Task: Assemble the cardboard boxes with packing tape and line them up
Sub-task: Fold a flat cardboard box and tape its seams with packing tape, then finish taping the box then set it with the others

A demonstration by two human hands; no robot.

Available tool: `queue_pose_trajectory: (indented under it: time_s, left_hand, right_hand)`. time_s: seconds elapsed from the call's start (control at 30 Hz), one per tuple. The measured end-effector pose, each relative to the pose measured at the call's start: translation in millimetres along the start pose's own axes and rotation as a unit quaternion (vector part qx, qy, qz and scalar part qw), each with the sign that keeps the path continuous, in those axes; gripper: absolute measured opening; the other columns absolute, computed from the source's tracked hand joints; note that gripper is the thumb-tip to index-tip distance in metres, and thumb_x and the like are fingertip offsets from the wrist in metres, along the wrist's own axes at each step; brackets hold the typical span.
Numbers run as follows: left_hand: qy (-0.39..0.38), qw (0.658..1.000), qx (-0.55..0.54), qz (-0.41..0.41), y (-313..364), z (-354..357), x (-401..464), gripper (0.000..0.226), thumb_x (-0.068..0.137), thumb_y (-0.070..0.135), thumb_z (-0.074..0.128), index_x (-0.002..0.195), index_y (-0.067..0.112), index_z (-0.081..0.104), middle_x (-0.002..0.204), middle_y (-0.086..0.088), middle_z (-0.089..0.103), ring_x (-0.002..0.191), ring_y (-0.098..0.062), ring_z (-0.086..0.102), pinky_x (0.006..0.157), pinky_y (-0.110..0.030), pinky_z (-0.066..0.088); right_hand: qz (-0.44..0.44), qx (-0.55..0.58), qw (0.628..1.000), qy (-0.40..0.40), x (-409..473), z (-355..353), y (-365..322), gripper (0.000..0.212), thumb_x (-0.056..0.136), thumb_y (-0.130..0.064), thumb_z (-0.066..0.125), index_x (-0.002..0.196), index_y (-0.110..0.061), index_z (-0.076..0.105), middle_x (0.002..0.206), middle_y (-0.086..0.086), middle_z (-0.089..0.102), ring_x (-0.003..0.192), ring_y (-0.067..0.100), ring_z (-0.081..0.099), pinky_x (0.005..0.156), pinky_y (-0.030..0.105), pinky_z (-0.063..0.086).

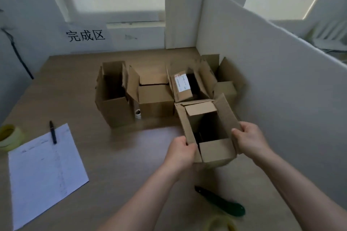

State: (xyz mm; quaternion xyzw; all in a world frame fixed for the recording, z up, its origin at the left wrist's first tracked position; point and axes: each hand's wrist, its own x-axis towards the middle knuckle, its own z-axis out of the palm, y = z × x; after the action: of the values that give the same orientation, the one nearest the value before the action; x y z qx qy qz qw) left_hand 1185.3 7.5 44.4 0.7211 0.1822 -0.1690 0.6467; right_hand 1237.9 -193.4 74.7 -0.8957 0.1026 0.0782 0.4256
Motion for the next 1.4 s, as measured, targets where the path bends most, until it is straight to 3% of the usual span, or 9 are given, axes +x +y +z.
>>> queue_pose_trajectory:
  time_s: [0.27,0.4,0.53,0.67,0.8,0.9,1.03,1.2,1.4]
  left_hand:
    - [0.013,0.999,-0.004,-0.036,18.7,120.2,63.3,0.018,0.098,0.027,0.056,0.114,0.021,0.062,0.109,-0.001,0.068,0.101,-0.024,0.064,0.091,-0.047,0.055]
    - [0.044,0.998,-0.015,-0.034,38.9,145.3,91.6,0.008,0.097,0.027,0.057,0.104,0.027,0.06,0.104,0.0,0.067,0.099,-0.024,0.064,0.089,-0.047,0.056]
    - [0.061,0.998,0.022,-0.001,48.0,155.1,101.1,0.017,0.095,0.034,0.059,0.104,0.021,0.064,0.1,-0.002,0.069,0.095,-0.023,0.066,0.088,-0.048,0.056]
    - [0.065,0.996,0.051,0.023,51.5,153.7,87.4,0.055,0.094,0.041,0.06,0.141,0.015,0.048,0.131,-0.003,0.061,0.116,-0.021,0.059,0.1,-0.044,0.05]
    - [0.101,0.979,0.157,0.084,48.0,137.1,65.1,0.051,0.097,0.038,0.055,0.141,0.012,0.05,0.137,-0.004,0.058,0.125,-0.019,0.054,0.106,-0.029,0.041]
    - [0.11,0.969,0.192,0.112,43.0,111.7,38.5,0.048,0.098,0.037,0.053,0.14,0.014,0.052,0.137,-0.002,0.058,0.126,-0.017,0.052,0.107,-0.032,0.042]
    - [0.13,0.947,0.259,0.142,26.1,66.1,-9.6,0.049,0.098,0.04,0.051,0.141,0.017,0.049,0.141,0.0,0.055,0.129,-0.017,0.049,0.11,-0.035,0.04]
    - [0.189,0.88,0.395,0.183,-8.3,-8.7,-93.0,0.046,0.101,0.039,0.044,0.141,0.016,0.049,0.146,0.0,0.049,0.134,-0.017,0.042,0.108,-0.032,0.035]
    - [0.285,0.831,0.465,0.115,-69.9,-91.3,-192.4,0.037,0.1,0.04,0.042,0.122,0.016,0.059,0.127,-0.002,0.058,0.117,-0.023,0.052,0.091,-0.038,0.047]
  right_hand:
    - [0.015,-0.122,0.991,0.05,73.5,-45.4,82.9,0.021,0.096,-0.012,0.046,0.08,-0.004,0.057,0.084,0.017,0.063,0.083,0.036,0.059,0.069,0.038,0.044]
    - [-0.002,-0.132,0.988,0.085,104.3,-52.1,79.9,0.029,0.092,-0.014,0.046,0.115,-0.014,0.064,0.106,0.015,0.068,0.098,0.037,0.062,0.081,0.039,0.052]
    - [0.017,-0.169,0.982,0.081,115.7,-53.7,68.7,0.047,0.095,-0.017,0.044,0.142,-0.018,0.047,0.132,0.014,0.06,0.12,0.036,0.056,0.098,0.043,0.047]
    - [-0.036,-0.203,0.975,0.079,107.2,-57.6,62.3,0.05,0.098,-0.013,0.042,0.148,-0.007,0.036,0.143,0.017,0.049,0.13,0.036,0.047,0.105,0.042,0.04]
    - [-0.145,-0.208,0.961,0.113,82.8,-59.8,49.7,0.051,0.096,-0.008,0.046,0.146,0.001,0.039,0.149,0.021,0.042,0.139,0.035,0.038,0.114,0.043,0.032]
    - [-0.214,-0.191,0.952,0.112,47.8,-55.4,27.0,0.047,0.096,-0.006,0.05,0.142,0.0,0.046,0.148,0.018,0.046,0.138,0.031,0.041,0.112,0.04,0.034]
    - [-0.255,-0.193,0.947,0.037,-11.1,-27.5,2.4,0.05,0.096,-0.014,0.055,0.145,-0.007,0.046,0.153,0.01,0.041,0.142,0.023,0.036,0.114,0.032,0.029]
    - [-0.294,-0.233,0.926,-0.035,-97.0,32.6,-22.6,0.051,0.1,-0.022,0.049,0.149,-0.014,0.039,0.157,0.004,0.035,0.145,0.02,0.032,0.115,0.033,0.028]
    - [-0.396,-0.265,0.871,-0.119,-187.2,104.2,-69.0,0.044,0.099,-0.022,0.051,0.14,-0.009,0.049,0.145,0.006,0.049,0.133,0.023,0.042,0.106,0.033,0.035]
